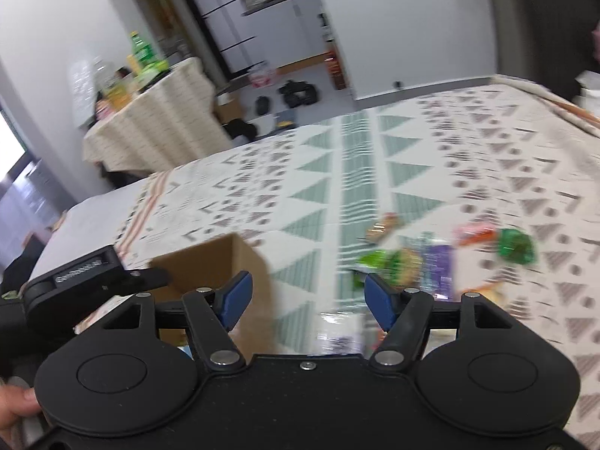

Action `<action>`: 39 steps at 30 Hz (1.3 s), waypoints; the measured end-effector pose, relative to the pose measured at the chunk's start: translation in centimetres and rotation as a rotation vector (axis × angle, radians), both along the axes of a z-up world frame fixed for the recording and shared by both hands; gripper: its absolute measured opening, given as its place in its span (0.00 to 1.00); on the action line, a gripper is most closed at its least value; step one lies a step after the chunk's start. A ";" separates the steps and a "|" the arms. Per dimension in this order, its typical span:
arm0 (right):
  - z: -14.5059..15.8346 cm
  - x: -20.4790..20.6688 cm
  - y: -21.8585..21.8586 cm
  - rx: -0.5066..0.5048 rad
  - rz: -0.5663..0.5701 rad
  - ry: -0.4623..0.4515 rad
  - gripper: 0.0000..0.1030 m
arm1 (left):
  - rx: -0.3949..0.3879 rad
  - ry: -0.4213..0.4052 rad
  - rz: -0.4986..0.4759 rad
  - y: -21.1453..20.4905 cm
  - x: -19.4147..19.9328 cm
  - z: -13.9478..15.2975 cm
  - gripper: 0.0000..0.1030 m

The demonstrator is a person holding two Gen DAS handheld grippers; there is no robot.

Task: Organize snacks
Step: 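Move both grippers back over the snack pile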

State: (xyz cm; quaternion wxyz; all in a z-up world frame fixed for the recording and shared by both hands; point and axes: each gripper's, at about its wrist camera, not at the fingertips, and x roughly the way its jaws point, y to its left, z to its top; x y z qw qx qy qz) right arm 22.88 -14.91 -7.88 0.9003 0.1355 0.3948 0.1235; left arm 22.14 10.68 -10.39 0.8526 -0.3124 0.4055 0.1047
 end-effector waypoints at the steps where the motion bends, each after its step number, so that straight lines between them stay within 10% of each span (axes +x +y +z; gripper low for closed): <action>1: -0.1 -0.3 -0.8 0.001 -0.020 0.003 0.64 | 0.011 -0.003 -0.016 -0.5 0.0 0.1 0.92; 39: -7.1 -2.6 -12.6 0.060 -0.204 0.082 0.76 | 0.117 -0.031 -0.401 -14.5 2.8 -2.2 0.92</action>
